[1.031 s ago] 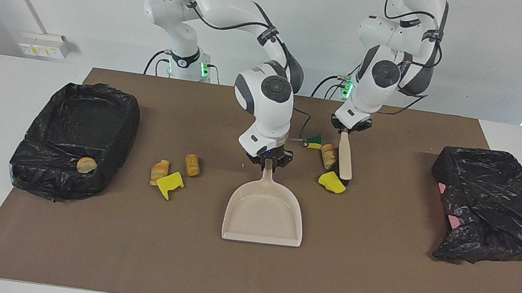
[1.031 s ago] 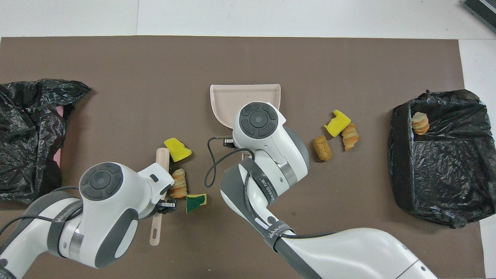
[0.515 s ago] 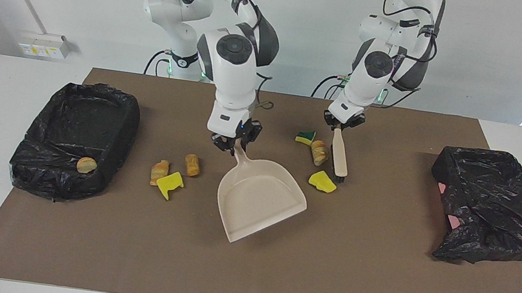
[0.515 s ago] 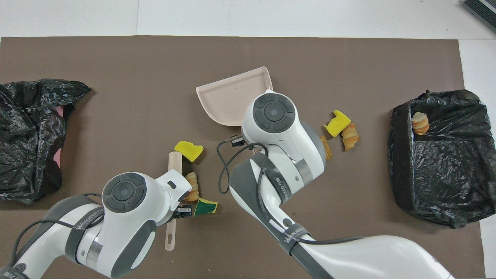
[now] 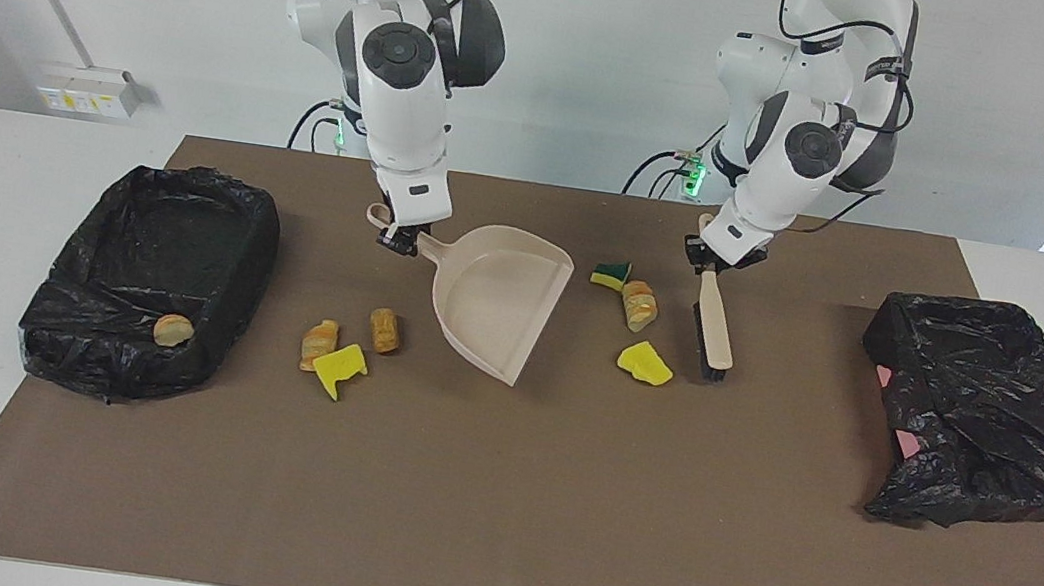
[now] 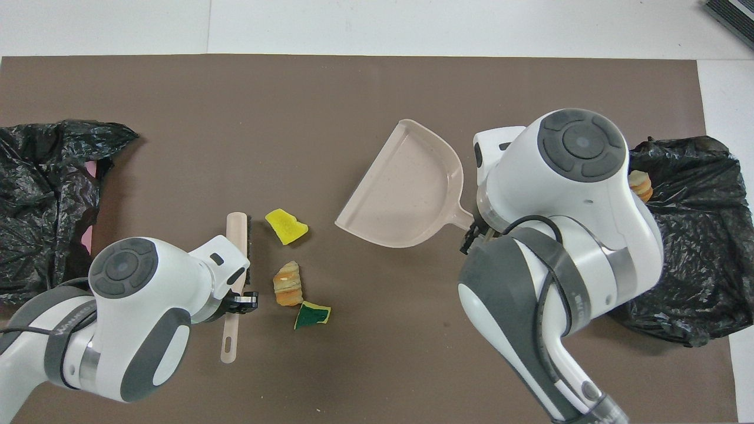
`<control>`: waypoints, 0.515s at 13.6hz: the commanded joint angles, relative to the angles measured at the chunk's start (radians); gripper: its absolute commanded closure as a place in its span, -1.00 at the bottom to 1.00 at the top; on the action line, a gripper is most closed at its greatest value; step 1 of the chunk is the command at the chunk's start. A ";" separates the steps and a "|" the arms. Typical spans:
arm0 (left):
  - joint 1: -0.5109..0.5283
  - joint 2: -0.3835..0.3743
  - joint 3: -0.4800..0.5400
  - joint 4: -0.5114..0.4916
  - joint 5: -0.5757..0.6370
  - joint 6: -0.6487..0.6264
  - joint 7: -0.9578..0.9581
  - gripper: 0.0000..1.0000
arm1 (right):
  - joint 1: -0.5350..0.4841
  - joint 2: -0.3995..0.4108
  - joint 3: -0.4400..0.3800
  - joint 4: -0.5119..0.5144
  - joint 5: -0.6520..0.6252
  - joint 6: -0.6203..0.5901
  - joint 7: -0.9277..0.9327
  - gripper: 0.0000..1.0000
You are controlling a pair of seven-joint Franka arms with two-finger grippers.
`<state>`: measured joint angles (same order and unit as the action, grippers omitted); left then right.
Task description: Sweep and dump trash in bin
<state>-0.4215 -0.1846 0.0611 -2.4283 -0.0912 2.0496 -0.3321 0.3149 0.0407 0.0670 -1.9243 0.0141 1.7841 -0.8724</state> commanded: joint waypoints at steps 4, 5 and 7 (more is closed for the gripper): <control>-0.133 -0.036 -0.010 -0.054 -0.050 0.017 -0.227 1.00 | 0.119 -0.061 0.007 -0.163 -0.057 0.165 -0.127 1.00; -0.154 -0.035 -0.010 -0.057 -0.062 0.018 -0.255 1.00 | 0.112 -0.068 0.005 -0.197 -0.072 0.211 -0.202 1.00; -0.203 -0.035 -0.010 -0.107 -0.068 0.070 -0.263 1.00 | 0.086 -0.102 0.005 -0.269 -0.072 0.260 -0.217 1.00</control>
<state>-0.5748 -0.1855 0.0382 -2.4633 -0.1429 2.0569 -0.5696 0.4372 0.0050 0.0712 -2.0993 -0.0459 1.9860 -1.0243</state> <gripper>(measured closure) 0.740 0.683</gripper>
